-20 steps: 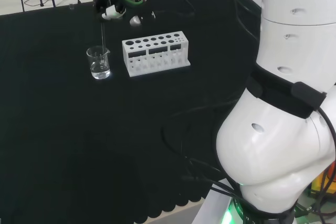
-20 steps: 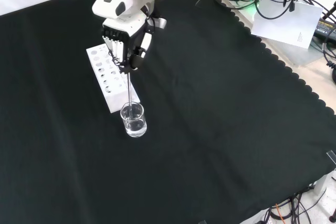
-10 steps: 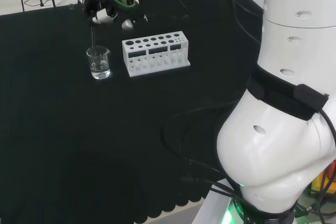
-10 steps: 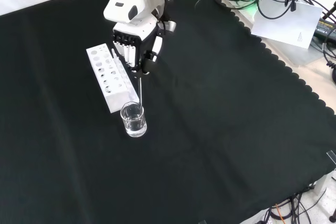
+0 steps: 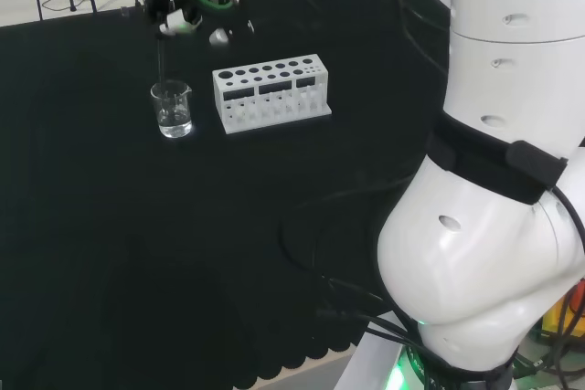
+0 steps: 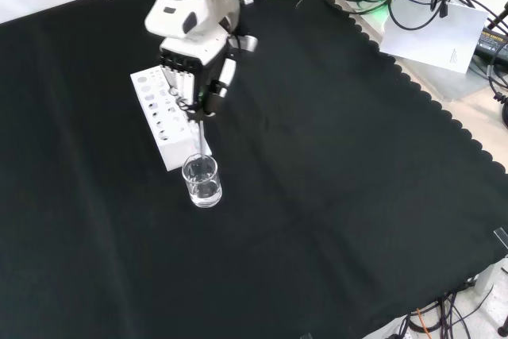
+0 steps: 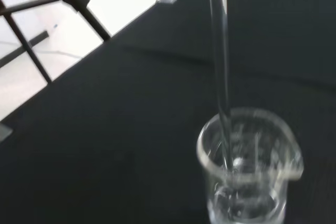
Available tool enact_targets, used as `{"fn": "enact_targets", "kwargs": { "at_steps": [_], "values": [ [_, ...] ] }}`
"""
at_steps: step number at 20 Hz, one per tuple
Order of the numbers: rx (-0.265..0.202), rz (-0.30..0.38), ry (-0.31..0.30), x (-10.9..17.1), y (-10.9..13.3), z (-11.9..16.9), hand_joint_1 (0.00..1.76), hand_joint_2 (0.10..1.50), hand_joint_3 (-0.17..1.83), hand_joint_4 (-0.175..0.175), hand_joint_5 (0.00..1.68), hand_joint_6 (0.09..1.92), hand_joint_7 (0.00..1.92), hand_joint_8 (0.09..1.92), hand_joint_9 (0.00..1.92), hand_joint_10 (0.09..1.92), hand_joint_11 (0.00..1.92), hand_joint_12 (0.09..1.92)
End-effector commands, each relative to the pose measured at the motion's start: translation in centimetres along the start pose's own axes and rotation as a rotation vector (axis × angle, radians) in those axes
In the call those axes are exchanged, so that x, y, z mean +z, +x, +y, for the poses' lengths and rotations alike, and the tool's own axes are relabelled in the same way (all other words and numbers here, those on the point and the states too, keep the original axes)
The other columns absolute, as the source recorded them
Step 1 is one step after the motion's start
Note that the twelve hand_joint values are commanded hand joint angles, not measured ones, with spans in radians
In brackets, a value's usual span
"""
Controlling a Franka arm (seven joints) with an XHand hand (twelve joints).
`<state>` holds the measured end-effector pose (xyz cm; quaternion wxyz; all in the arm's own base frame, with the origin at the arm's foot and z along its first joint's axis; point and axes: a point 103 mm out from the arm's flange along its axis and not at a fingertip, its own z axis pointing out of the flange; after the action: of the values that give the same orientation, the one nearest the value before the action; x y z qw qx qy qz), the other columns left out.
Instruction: Stir in the beaker to the left of the white test tube rack with the glass rod.
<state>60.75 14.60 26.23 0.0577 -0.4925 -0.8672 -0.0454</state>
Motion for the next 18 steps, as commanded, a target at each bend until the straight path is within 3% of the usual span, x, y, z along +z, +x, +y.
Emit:
{"fn": "enact_targets", "kwargs": {
  "at_steps": [1, 12, 18],
  "values": [
    [0.03, -0.02, -0.007, -0.3, -3.0, -0.2, 1.31, 1.03, -0.01, -0.175, 1.15, 0.43, 1.25, 0.86, 1.73, 0.5, 1.72, 0.3],
    [0.064, -0.03, 0.016, -0.8, -3.4, -3.8, 1.31, 1.03, -0.01, -0.175, 1.15, 0.43, 1.25, 0.86, 1.73, 0.5, 1.72, 0.3],
    [0.008, -0.028, 0.028, -0.4, -0.2, -3.2, 1.31, 1.03, -0.01, -0.175, 1.15, 0.43, 1.25, 0.85, 1.73, 0.5, 1.72, 0.3]
  ]
}}
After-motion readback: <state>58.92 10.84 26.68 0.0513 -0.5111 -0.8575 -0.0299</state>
